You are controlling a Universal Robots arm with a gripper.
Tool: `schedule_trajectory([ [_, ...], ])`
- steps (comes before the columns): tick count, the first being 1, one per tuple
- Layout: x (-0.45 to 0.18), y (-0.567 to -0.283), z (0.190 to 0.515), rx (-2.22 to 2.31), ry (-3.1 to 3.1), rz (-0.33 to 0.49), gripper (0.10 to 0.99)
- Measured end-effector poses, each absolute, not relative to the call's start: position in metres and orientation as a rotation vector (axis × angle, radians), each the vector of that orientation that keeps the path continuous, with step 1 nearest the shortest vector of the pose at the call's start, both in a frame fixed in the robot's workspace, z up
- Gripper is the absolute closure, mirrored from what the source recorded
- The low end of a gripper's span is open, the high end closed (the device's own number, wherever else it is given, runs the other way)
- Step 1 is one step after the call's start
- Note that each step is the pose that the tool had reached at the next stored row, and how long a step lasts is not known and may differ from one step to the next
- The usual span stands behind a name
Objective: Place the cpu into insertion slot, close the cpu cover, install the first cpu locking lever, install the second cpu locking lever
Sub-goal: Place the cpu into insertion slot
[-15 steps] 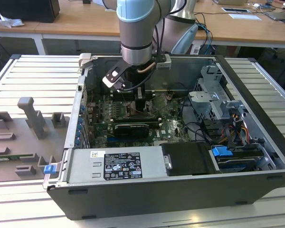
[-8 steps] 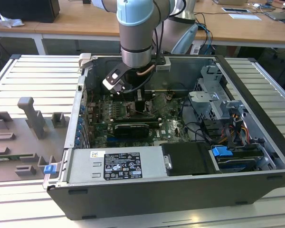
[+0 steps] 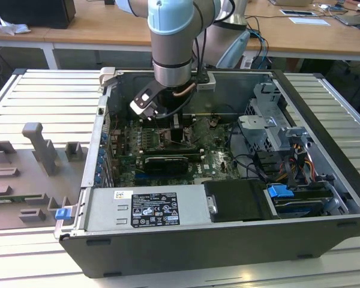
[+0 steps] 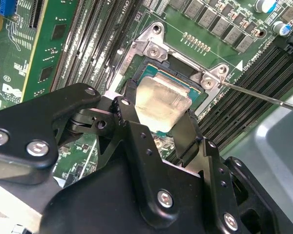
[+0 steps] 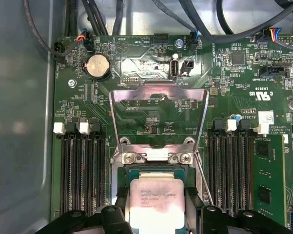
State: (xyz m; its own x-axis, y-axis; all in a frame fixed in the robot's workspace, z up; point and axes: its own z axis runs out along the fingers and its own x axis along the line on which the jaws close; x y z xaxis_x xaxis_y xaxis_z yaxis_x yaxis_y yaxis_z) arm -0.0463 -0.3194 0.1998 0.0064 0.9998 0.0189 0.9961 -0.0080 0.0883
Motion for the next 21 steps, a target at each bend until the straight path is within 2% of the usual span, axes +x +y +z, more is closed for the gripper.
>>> schedule_trajectory([
  [7,-0.046,-0.319,0.199,2.193,2.177,0.117,0.549],
  [8,-0.046,-0.319,0.198,2.193,2.177,0.117,0.533],
  [9,-0.046,-0.319,0.198,2.193,2.177,0.117,0.471],
  [18,-0.046,-0.319,0.208,2.194,2.179,0.114,0.486],
  [19,-0.046,-0.319,0.209,2.195,2.180,0.112,0.616],
  [21,-0.044,-0.319,0.210,2.200,2.185,0.101,0.737],
])
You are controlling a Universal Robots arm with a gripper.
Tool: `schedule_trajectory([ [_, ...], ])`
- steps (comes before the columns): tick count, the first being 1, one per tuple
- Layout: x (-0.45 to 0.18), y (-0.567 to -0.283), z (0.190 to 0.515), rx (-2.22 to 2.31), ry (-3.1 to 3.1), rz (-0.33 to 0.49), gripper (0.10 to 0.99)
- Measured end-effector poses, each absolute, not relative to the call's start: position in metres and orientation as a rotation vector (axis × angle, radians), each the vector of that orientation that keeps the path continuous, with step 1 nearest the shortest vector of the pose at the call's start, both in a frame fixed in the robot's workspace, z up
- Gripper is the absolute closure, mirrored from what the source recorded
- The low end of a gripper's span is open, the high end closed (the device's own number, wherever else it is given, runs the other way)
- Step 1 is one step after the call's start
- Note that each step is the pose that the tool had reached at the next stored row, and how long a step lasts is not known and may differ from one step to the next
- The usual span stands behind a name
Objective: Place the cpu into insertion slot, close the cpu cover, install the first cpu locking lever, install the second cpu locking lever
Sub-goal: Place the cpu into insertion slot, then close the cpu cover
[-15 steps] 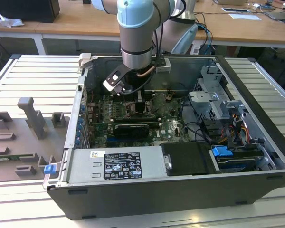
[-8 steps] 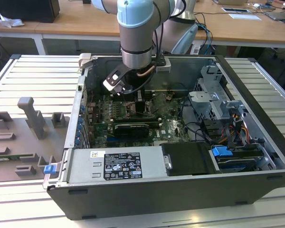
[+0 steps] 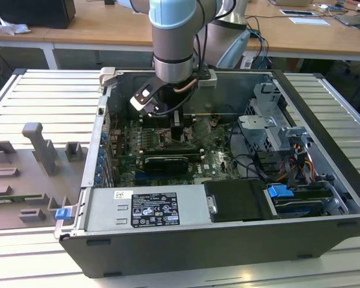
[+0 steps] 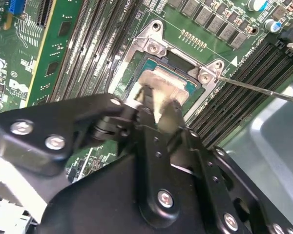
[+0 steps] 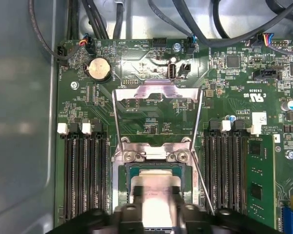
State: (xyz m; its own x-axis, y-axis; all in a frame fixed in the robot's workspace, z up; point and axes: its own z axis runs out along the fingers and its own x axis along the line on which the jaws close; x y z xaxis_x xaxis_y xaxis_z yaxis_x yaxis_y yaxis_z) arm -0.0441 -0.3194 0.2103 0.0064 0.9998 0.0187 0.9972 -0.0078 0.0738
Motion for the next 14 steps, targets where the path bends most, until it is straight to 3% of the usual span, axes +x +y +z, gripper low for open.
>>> schedule_trajectory([
  [1,-0.0436,-0.3195,0.2111,2.202,2.187,0.097,0.859],
  [2,-0.0437,-0.3194,0.2113,2.203,2.187,0.097,0.859],
  [4,-0.0436,-0.3194,0.2118,2.203,2.187,0.096,0.976],
  [14,-0.0436,-0.3195,0.2146,2.203,2.187,0.095,0.980],
])
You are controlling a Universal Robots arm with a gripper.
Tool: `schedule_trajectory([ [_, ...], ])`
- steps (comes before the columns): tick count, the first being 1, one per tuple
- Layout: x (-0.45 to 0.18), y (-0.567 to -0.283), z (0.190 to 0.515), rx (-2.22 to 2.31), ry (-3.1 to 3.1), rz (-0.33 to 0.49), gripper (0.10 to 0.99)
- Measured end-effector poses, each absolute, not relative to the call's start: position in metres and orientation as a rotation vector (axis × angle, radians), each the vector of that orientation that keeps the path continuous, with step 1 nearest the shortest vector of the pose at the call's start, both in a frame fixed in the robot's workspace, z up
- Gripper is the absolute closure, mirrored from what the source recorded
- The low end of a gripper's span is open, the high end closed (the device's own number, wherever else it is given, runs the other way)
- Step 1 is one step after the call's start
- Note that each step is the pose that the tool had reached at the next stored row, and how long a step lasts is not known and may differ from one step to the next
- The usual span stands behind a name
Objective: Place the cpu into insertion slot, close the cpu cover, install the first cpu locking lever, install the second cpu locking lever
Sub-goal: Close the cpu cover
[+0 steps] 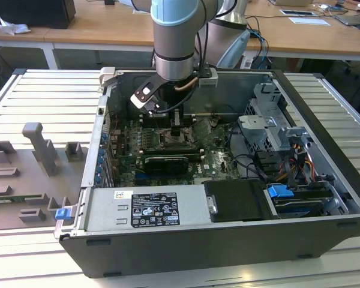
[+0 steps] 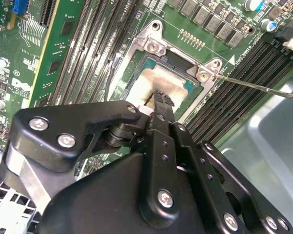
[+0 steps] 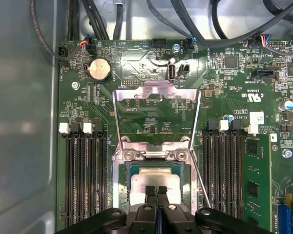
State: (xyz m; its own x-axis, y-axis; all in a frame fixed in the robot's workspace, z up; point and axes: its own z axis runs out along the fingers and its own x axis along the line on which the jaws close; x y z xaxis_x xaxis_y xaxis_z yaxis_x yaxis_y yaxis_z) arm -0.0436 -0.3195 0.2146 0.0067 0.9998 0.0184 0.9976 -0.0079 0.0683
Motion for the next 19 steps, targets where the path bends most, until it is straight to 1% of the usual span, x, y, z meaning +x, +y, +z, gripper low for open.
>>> schedule_trajectory([
  [6,-0.033,-0.320,0.216,2.216,2.199,0.088,0.980],
  [15,-0.031,-0.320,0.228,2.222,2.205,0.075,0.980],
  [19,-0.031,-0.320,0.247,2.223,2.205,0.075,0.980],
])
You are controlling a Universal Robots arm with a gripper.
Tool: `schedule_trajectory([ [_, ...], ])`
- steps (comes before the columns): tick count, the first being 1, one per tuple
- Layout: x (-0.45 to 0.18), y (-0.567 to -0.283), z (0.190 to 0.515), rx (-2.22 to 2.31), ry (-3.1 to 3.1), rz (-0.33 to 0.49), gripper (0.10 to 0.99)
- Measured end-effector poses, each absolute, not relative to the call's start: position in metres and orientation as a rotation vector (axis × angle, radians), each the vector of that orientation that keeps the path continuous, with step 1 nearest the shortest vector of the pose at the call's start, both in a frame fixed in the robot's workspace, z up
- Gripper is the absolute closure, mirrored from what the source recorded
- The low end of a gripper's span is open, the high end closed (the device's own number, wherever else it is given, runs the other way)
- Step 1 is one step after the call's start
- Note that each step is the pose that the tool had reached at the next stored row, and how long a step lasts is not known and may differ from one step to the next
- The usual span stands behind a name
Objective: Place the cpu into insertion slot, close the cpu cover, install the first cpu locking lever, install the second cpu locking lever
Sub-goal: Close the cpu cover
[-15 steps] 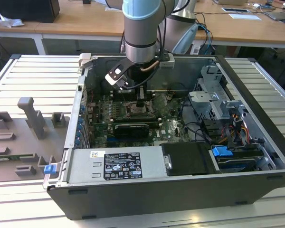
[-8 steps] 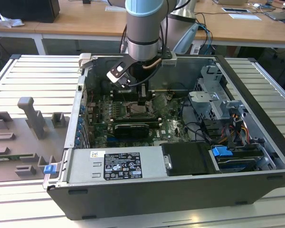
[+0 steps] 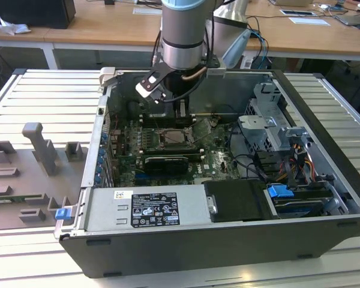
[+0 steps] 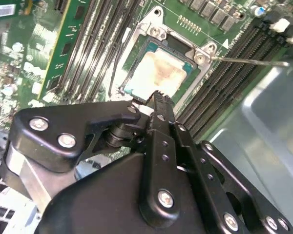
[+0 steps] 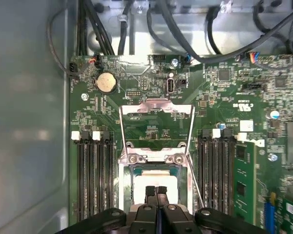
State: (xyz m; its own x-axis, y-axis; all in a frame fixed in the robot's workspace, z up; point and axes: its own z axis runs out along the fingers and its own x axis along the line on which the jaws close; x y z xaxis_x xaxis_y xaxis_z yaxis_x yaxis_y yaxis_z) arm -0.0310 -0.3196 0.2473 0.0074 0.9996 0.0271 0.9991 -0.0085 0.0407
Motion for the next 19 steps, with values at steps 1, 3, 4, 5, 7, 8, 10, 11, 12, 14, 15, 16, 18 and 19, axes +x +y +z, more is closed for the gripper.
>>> schedule_trajectory([
  [1,-0.031,-0.320,0.258,2.223,2.205,0.075,0.980],
  [3,-0.031,-0.320,0.264,2.222,2.205,0.074,0.980],
  [4,-0.031,-0.320,0.269,2.222,2.205,0.074,0.980],
  [5,-0.031,-0.320,0.272,2.222,2.205,0.074,0.980],
  [7,-0.031,-0.320,0.277,2.222,2.205,0.074,0.980],
  [8,-0.030,-0.320,0.277,2.222,2.205,0.074,0.980],
  [10,-0.025,-0.320,0.277,2.222,2.205,0.075,0.980],
  [11,-0.020,-0.320,0.277,2.223,2.205,0.074,0.980],
  [12,-0.015,-0.320,0.277,2.223,2.205,0.074,0.980],
  [14,-0.004,-0.320,0.276,2.223,2.206,0.073,0.980],
  [15,-0.002,-0.320,0.275,2.223,2.206,0.072,0.980],
  [16,0.002,-0.320,0.274,2.223,2.206,0.072,0.980],
  [18,0.004,-0.320,0.272,2.222,2.207,0.072,0.980],
  [19,0.004,-0.321,0.271,2.223,2.207,0.072,0.980],
])
